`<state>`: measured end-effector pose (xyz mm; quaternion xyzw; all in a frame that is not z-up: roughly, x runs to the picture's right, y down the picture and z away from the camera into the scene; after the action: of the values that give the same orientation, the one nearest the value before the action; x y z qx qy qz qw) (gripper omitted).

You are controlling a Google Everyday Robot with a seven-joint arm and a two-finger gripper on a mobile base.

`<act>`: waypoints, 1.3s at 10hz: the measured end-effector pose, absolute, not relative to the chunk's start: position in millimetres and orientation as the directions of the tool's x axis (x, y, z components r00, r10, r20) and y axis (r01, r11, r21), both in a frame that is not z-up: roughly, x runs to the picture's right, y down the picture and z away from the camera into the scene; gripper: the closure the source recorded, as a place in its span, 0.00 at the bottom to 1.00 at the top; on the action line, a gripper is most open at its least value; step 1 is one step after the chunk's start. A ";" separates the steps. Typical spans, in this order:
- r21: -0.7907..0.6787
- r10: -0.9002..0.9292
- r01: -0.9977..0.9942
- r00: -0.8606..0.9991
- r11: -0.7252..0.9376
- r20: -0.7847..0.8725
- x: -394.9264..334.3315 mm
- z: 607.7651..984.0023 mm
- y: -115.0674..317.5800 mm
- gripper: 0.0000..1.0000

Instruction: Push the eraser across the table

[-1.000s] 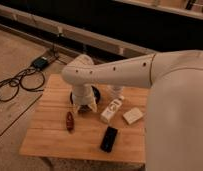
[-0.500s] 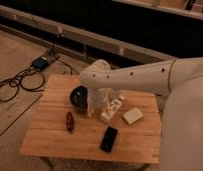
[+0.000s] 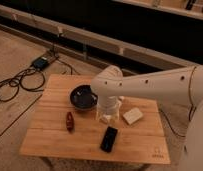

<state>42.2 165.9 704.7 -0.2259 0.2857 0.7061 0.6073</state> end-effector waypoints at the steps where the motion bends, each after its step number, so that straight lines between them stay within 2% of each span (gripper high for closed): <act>1: 0.133 0.732 -0.985 -0.173 -0.113 -0.659 45.8 701.5 175.5 0.35; 7: 0.140 0.719 -0.974 -0.225 -0.176 -0.658 48.4 693.2 245.9 0.35; 13: 0.125 0.701 -0.970 -0.236 -0.206 -0.673 56.8 729.8 269.0 0.35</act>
<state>56.8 269.0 729.8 -0.2455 0.2740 0.7368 0.5672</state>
